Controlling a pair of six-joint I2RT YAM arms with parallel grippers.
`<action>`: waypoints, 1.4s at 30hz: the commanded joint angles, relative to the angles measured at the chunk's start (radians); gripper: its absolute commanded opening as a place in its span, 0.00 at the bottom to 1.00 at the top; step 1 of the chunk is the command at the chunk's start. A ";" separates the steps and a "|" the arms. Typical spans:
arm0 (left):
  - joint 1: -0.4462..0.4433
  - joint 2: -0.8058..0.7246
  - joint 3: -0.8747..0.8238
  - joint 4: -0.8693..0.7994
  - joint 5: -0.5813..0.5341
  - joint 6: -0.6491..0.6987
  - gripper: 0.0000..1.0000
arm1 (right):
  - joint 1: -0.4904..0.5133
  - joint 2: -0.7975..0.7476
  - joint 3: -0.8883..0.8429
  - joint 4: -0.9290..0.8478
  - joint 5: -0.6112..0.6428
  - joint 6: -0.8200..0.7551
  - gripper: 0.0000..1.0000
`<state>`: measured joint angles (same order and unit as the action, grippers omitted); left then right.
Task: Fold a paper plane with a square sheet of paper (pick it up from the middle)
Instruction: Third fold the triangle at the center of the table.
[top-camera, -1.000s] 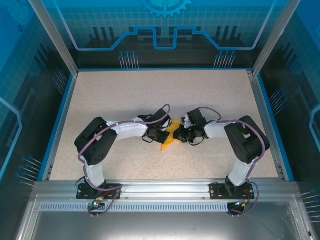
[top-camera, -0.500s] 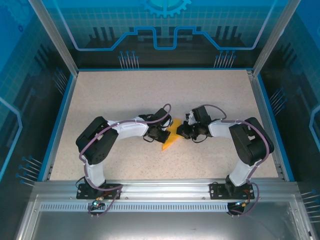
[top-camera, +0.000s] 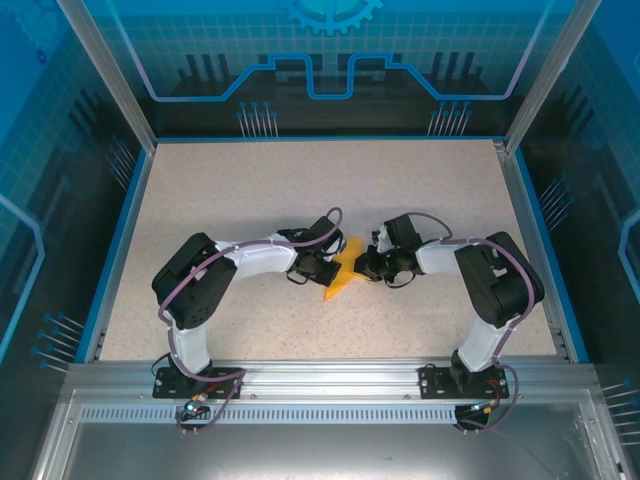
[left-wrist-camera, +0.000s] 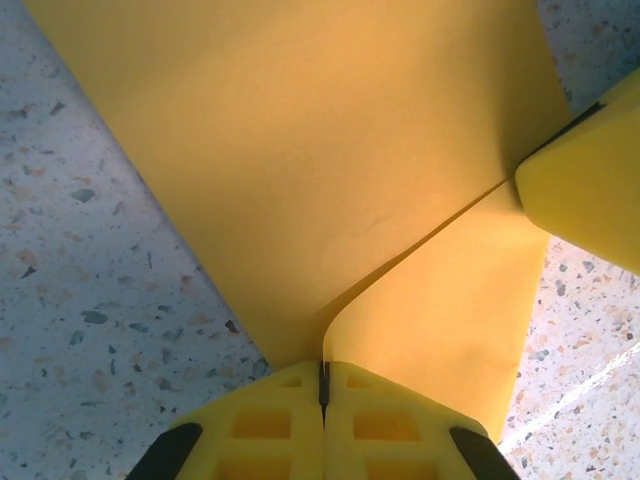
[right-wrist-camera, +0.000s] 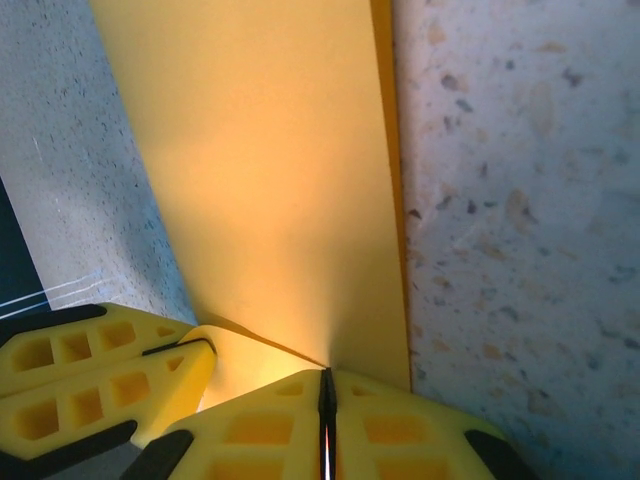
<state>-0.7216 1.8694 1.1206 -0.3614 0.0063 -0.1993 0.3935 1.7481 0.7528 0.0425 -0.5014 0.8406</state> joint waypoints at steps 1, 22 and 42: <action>0.008 0.034 -0.002 -0.042 0.012 0.020 0.06 | -0.020 -0.041 0.026 -0.063 0.005 -0.035 0.11; 0.007 0.035 -0.005 -0.041 0.013 0.021 0.06 | -0.008 -0.067 0.051 -0.155 0.051 -0.068 0.11; 0.007 0.047 0.012 -0.047 0.008 0.026 0.06 | 0.074 0.057 0.070 -0.103 0.032 -0.053 0.11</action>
<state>-0.7216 1.8729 1.1252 -0.3626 0.0067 -0.1989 0.4534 1.7771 0.7959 -0.0109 -0.5011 0.8112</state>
